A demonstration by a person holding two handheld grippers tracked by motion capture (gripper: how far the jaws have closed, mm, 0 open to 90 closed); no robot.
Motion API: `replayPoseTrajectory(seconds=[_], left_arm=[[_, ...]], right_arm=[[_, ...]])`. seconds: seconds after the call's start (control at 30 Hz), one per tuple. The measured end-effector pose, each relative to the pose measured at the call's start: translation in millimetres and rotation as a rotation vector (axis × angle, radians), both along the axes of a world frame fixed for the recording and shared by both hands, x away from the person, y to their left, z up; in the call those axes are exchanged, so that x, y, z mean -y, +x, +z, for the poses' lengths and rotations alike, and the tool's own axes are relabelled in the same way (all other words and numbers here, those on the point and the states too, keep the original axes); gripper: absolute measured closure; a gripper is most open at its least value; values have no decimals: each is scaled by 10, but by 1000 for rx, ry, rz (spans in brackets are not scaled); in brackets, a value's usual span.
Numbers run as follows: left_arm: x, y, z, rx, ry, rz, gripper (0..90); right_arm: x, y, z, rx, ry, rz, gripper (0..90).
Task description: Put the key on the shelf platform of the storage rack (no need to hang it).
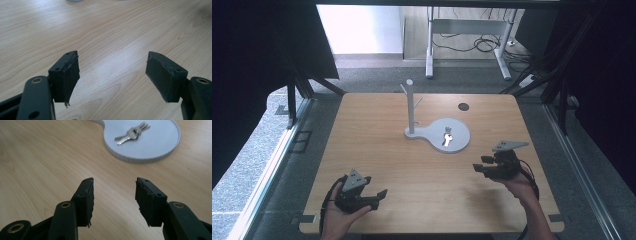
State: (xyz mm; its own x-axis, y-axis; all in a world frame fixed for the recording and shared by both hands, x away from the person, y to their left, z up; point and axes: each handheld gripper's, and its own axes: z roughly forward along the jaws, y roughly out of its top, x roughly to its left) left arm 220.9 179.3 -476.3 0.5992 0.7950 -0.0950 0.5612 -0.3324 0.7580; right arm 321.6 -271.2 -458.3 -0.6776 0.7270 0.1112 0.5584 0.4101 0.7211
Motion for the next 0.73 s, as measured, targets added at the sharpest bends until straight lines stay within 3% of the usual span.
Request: replayPoseTrajectory(seconds=[0.27, 0.37, 0.57, 0.73], left_arm=[[12, 3, -5, -2, 7, -3, 272], [9, -2, 5, 0, 6, -3, 273], [-8, -12, 17, 4, 3, 2, 272], [-10, -9, 12, 2, 6, 0, 272]], right_arm=[[144, -280, -210, 5, 23, -10, 494], [142, -297, -230, 2, -8, -2, 490], [117, -313, -172, 28, 10, -1, 479], [99, -284, -228, 28, -19, -24, 400]])
